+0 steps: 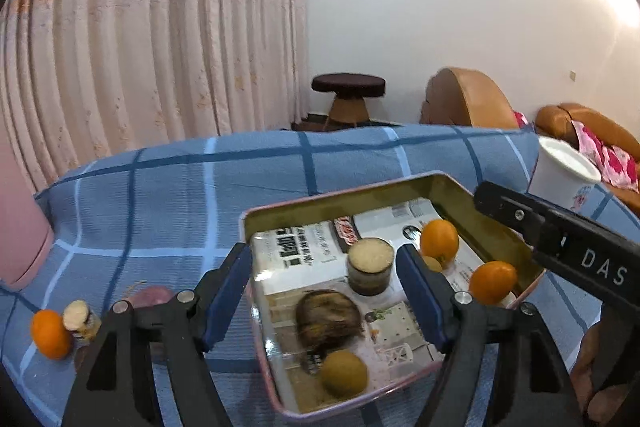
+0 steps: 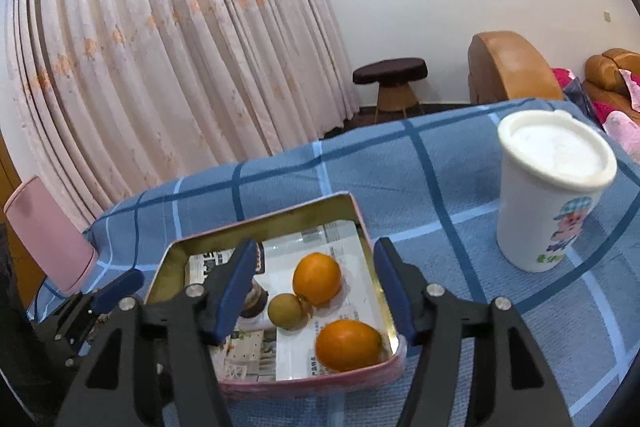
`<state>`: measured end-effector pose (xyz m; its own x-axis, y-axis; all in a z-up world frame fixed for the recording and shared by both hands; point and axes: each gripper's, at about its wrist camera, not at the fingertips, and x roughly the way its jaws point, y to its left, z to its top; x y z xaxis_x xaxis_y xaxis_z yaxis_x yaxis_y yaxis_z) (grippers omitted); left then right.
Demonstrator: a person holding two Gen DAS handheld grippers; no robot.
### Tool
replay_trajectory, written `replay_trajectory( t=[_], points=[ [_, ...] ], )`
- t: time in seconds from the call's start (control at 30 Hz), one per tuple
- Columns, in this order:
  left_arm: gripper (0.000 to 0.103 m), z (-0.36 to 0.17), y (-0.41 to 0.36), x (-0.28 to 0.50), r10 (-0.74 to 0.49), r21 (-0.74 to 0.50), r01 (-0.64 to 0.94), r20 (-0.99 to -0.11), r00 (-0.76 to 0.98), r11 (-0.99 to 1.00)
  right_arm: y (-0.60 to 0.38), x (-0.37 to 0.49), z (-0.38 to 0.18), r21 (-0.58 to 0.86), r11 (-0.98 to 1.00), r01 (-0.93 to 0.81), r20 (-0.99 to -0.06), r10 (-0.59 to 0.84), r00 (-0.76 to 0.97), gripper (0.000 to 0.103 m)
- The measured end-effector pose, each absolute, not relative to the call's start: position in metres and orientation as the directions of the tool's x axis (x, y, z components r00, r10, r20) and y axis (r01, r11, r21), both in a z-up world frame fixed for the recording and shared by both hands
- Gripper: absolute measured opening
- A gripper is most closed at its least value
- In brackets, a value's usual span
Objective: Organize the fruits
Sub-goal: 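Carry the cake roll and orange into the pink tin and open both tools, then grasp a dark brown round fruit with the right tool while the left tool grasps an orange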
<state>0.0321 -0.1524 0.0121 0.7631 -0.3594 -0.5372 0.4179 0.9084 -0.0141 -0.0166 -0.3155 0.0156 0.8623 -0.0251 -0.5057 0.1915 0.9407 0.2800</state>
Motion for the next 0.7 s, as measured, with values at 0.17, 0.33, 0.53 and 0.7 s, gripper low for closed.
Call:
replay_trajectory(
  t=[0.17, 0.33, 0.53, 0.7],
  points=[
    [0.075, 0.014, -0.129, 0.032, -0.338, -0.037, 0.377, -0.530, 0.778, 0.925, -0.306, -0.018, 0.016, 0.258, 0.950, 0.173, -0.494, -0.024, 0.869, 0.065],
    [0.075, 0.010, -0.105, 0.029, -0.307, -0.040, 0.339, -0.533, 0.788, 0.940, -0.294, -0.021, 0.011, 0.255, 0.952, 0.166, -0.496, -0.019, 0.868, 0.065],
    [0.075, 0.006, -0.084, 0.023, -0.274, -0.024, 0.310, -0.533, 0.801, 0.951, -0.274, -0.027, 0.012, 0.239, 0.959, 0.153, -0.484, -0.019, 0.875, 0.065],
    [0.076, 0.004, -0.063, 0.022, -0.249, -0.027, 0.278, -0.538, 0.805, 0.960, -0.250, -0.028, 0.008, 0.204, 0.969, 0.139, -0.505, -0.018, 0.863, 0.065]
  ],
)
